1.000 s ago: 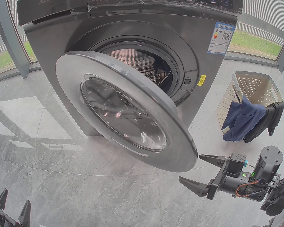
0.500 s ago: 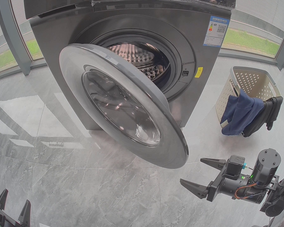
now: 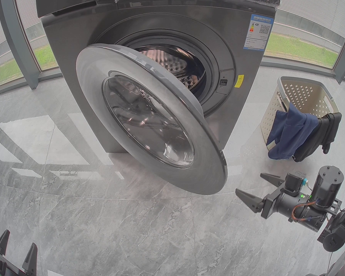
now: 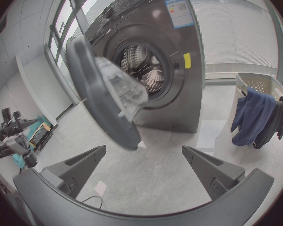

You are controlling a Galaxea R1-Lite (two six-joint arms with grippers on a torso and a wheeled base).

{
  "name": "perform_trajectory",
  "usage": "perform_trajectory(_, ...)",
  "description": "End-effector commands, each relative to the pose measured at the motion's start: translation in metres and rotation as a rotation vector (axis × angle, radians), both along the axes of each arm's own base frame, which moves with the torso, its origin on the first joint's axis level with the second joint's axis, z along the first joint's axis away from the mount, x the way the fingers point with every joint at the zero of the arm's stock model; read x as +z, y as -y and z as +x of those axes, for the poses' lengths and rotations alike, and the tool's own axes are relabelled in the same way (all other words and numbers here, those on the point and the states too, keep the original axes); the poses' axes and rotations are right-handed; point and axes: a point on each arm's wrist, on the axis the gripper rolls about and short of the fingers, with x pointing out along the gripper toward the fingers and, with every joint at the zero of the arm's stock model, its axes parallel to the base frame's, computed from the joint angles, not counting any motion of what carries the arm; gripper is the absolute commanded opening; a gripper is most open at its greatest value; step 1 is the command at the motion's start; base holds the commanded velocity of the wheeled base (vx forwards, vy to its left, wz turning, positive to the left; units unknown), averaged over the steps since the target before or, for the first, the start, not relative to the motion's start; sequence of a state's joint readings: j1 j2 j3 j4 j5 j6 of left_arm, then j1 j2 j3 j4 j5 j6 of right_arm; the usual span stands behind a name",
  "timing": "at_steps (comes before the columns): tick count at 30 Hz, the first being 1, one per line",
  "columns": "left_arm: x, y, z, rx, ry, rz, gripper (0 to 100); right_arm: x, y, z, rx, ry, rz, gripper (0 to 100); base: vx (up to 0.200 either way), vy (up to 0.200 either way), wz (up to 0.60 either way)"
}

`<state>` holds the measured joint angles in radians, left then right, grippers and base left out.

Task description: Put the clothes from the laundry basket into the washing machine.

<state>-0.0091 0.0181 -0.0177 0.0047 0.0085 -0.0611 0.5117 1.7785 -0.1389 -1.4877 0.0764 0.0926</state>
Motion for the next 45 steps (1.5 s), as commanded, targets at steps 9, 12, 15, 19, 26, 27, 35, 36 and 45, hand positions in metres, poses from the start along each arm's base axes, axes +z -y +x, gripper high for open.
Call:
perform_trajectory(9, -0.005, 0.0, 0.0, 0.002, 0.001, 0.0, 100, 0.012, -0.022, 0.061, -0.065, 0.088, 0.047, 100, 0.0, 0.0, 0.0)
perform_trajectory(12, -0.005, 0.0, 0.0, 0.001, 0.001, 0.0, 100, 0.01, -0.031, 0.054, -0.028, 0.078, 0.045, 100, 0.0, 0.0, 0.0)
perform_trajectory(15, -0.005, 0.0, 0.0, 0.002, 0.001, 0.001, 100, 0.006, -0.042, 0.041, 0.028, 0.061, 0.037, 100, 0.2, 0.0, 0.0)
perform_trajectory(19, -0.005, 0.0, 0.0, 0.002, 0.001, 0.001, 100, 0.0, -0.048, 0.017, 0.094, 0.03, 0.019, 100, 0.0, 0.0, 0.0)
perform_trajectory(26, -0.005, 0.0, 0.0, 0.002, 0.001, 0.003, 100, 0.004, -0.04, 0.006, 0.094, 0.031, 0.025, 100, 0.0, 0.0, 0.0)
perform_trajectory(27, -0.005, 0.0, 0.0, 0.002, 0.001, 0.003, 100, 0.004, -0.04, 0.007, 0.087, 0.031, 0.032, 100, 0.0, 0.0, 0.0)
perform_trajectory(35, -0.005, 0.0, 0.0, 0.001, 0.001, 0.003, 100, 0.0, -0.059, 0.055, -0.012, 0.053, 0.061, 100, 0.0, 0.0, 0.0)
perform_trajectory(36, -0.005, 0.0, 0.0, 0.001, 0.001, 0.003, 100, -0.001, -0.059, 0.058, -0.016, 0.054, 0.06, 100, 0.0, 0.0, 0.0)
perform_trajectory(45, -0.005, 0.0, 0.0, 0.001, 0.001, 0.003, 100, 0.001, -0.075, 0.093, -0.033, 0.035, 0.046, 100, 0.0, 0.0, 0.0)
